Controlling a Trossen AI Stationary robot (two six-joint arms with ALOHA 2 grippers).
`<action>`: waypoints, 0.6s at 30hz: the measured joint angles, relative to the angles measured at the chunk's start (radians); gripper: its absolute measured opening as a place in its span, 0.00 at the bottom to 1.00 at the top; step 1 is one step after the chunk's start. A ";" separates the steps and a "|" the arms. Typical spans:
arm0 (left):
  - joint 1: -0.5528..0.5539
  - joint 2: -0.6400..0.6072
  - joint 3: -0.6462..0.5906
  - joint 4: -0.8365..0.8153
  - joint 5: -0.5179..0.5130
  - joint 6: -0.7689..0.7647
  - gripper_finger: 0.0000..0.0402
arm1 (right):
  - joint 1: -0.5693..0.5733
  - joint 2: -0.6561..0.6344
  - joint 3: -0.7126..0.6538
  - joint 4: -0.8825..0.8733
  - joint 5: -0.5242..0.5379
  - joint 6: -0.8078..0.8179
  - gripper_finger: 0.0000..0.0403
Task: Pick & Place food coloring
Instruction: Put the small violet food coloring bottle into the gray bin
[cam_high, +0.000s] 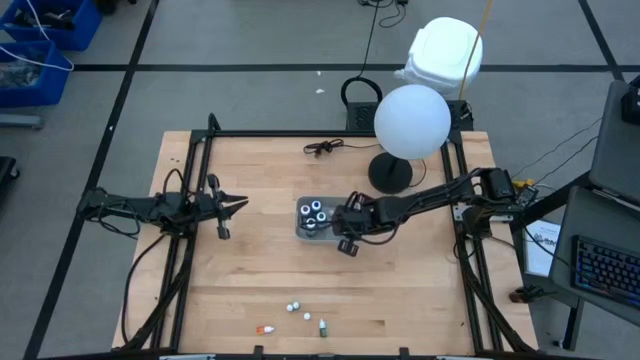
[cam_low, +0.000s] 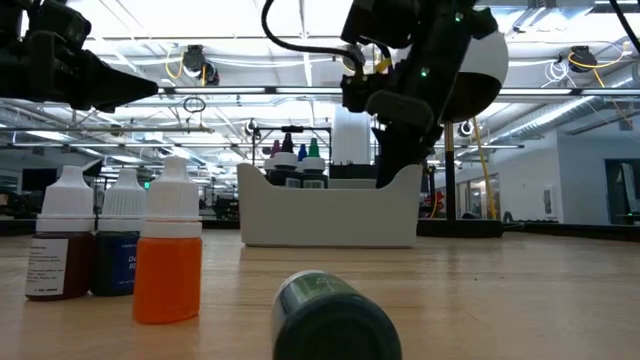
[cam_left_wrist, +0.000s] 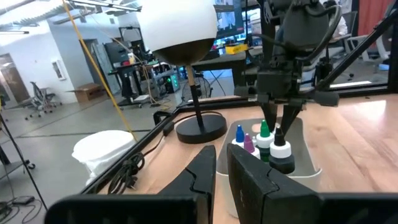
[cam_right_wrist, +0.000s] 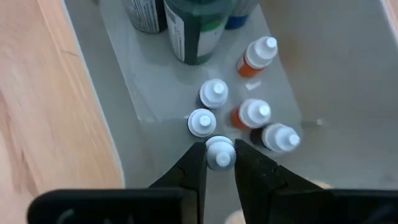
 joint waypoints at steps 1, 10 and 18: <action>0.000 0.000 0.000 0.000 0.000 0.000 0.12 | 0.000 0.000 -0.009 0.015 -0.001 0.000 0.13; 0.000 0.000 0.000 0.000 0.000 0.005 0.12 | 0.000 0.000 -0.040 0.022 -0.002 0.004 0.13; 0.000 0.000 0.000 0.000 0.000 0.005 0.12 | -0.002 0.000 -0.044 0.031 -0.001 -0.002 0.13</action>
